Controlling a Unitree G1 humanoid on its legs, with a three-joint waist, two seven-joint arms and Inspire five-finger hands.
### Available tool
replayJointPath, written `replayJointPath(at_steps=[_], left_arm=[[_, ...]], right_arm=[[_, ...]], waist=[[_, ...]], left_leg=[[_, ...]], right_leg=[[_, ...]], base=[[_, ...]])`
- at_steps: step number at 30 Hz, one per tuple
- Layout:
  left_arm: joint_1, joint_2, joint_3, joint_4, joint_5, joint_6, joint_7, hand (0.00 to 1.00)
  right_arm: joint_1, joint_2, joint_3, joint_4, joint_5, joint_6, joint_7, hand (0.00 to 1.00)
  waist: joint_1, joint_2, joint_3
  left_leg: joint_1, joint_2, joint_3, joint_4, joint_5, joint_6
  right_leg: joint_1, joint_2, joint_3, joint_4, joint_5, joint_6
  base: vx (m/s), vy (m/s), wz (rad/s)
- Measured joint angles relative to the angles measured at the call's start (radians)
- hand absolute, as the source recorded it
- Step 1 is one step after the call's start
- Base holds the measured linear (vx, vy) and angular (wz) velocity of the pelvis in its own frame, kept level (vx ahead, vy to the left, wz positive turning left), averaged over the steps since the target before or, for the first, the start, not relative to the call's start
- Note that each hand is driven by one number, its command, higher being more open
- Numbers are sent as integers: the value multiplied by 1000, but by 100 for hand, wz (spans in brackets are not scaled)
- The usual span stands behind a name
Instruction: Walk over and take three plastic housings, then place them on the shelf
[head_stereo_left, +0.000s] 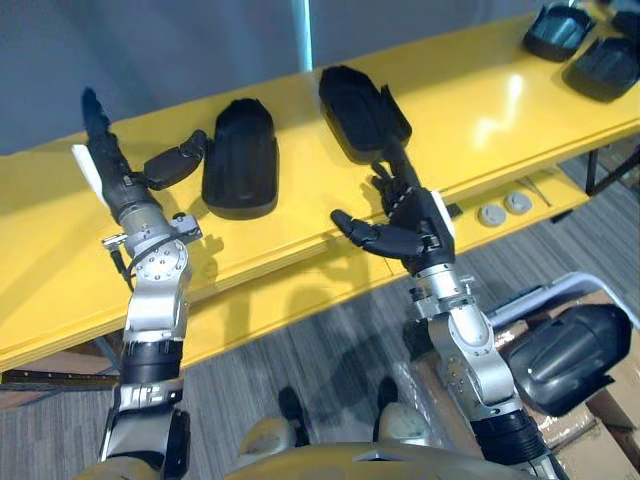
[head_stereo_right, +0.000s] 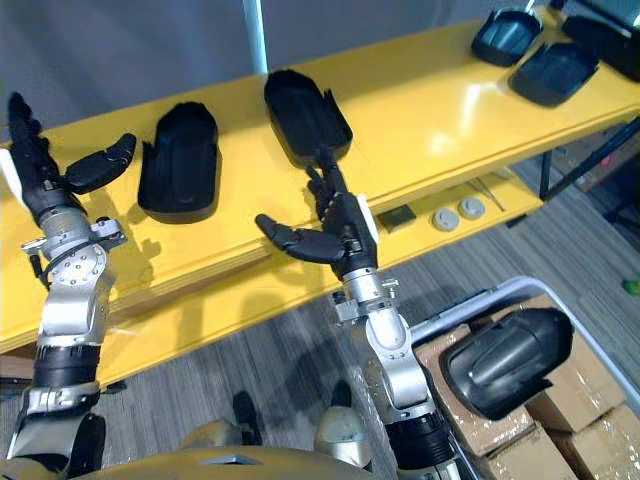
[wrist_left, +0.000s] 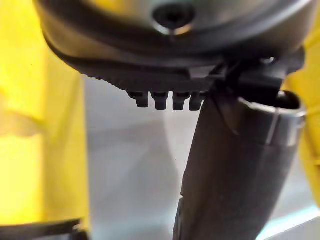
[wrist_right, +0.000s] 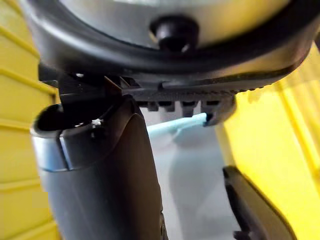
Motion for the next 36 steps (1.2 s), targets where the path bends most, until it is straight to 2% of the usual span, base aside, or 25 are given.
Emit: replayJointPath(at_steps=[2,5,7,9,11,16,18,21,24,28,33,36], left_arm=[[47,-1,1,-85,56,0,-15,100],[102,-22,10,-121,72,-3,-42,100],[158,-80,24,-145,71,-15,-89,100],[201,-103,20,-176,71,-19,-119,100],[253,-117,-1,-195,46,-22,-155,100],[332,-121,-11,-234,-64,-88,-265,100],[359,-122,-10,-258,-107,-132,-313,100],[381,-122,-7,-274,-139,-180,-357,100],[401,-122,-6,-273,-179,-198,-391,100],[434,-122,-6,-273,-206,-207,-430,100],[434,-121,-9,-270,-256,-212,-427,100],[435,-118,-9,-269,-270,-218,-422,100]], right_arm=[[-12,-21,-33,2,0,8,-1,100],[-84,-60,-66,39,1,29,-9,100],[-180,-64,-101,126,4,56,-22,100],[-231,-65,-123,188,7,73,-29,100],[-278,-79,-147,280,7,99,-36,100],[-398,-126,-162,447,20,133,-35,100],[-458,-155,-172,518,48,152,-28,100],[-541,-202,-174,646,69,152,3,100],[-596,-234,-174,733,99,152,48,100],[-701,-298,-160,860,121,152,120,100],[-802,-363,-120,947,119,152,155,100],[-854,-390,-96,998,120,153,185,100]], waist=[[20,1,-8],[30,10,-28],[45,13,-50],[54,10,-50],[79,7,-51],[116,6,-51],[134,3,-50],[156,3,-50],[172,1,-48],[194,-9,-26],[210,-11,7],[214,-10,49]], left_leg=[[18,-1,-4,0,-2,-2],[29,-1,-27,-13,5,-3],[31,-1,-43,-60,37,-12],[23,-1,-57,-66,48,-13],[24,-1,-70,-67,54,-15],[2,-1,-119,-63,74,-9],[2,-1,-138,-63,76,-9],[-4,-6,-158,-64,79,-6],[-11,-8,-169,-64,84,-5],[-25,-15,-189,-63,89,-10],[-54,-20,-197,-63,96,-9],[-58,-26,-211,-63,102,-3]], right_leg=[[27,0,-6,-10,0,0],[48,-1,-29,-16,-1,0],[45,3,-53,-29,-2,0],[46,6,-66,-33,-1,0],[56,8,-81,-34,-2,0],[64,11,-131,-37,5,3],[78,10,-147,-41,7,4],[87,6,-167,-45,7,4],[87,5,-180,-45,7,4],[82,2,-199,-41,7,5],[55,-9,-206,-30,5,3],[58,-14,-220,-29,9,8]], base=[[-16,9,10],[-53,4,21],[-70,-4,21],[-56,-4,23],[-47,-1,24],[-5,-9,29],[17,-6,22],[1,6,20],[-5,11,16],[-14,15,14],[-20,26,7],[5,29,15]])
